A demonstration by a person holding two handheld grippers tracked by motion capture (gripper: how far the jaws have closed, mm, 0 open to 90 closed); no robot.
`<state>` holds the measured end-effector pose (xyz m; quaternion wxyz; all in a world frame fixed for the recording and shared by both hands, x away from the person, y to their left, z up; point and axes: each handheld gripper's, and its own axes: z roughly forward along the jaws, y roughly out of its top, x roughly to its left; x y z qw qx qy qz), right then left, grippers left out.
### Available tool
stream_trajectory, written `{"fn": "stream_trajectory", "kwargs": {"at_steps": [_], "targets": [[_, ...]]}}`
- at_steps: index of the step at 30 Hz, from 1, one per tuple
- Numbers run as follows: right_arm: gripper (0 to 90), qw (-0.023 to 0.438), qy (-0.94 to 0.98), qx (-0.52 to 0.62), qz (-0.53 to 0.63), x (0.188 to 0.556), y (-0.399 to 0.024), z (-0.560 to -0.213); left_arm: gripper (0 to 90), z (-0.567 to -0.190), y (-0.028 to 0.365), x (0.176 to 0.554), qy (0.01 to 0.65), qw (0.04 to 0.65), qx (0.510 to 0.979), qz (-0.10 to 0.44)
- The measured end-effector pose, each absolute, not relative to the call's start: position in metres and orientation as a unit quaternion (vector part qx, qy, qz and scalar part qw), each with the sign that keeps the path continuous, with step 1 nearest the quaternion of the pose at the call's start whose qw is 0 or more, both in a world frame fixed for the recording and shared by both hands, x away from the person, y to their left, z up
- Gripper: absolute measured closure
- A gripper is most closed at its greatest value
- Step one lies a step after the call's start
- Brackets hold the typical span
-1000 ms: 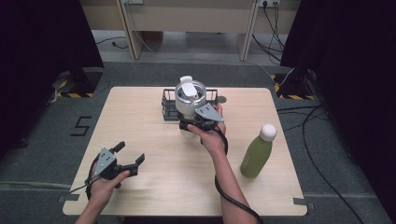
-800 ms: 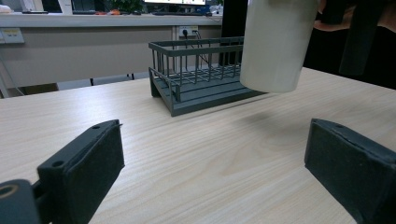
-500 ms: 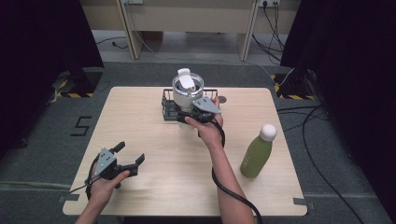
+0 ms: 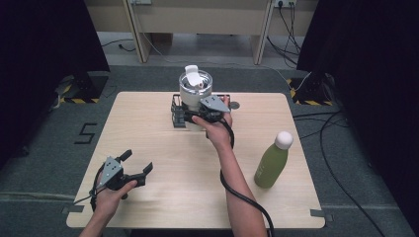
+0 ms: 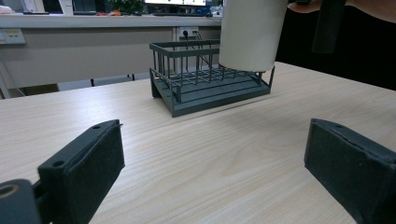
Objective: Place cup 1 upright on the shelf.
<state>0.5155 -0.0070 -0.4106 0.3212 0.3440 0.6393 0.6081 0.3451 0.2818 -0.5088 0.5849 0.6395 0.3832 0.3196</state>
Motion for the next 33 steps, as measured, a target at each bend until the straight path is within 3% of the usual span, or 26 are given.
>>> {"fn": "stream_trajectory", "kwargs": {"at_steps": [33], "targets": [[8.2, 0.321, 0.631, 0.342, 0.618, 0.551, 0.02, -0.38, 4.1, -0.508, 0.283, 0.345, 0.384, 0.588, 0.637, 0.317]]}}
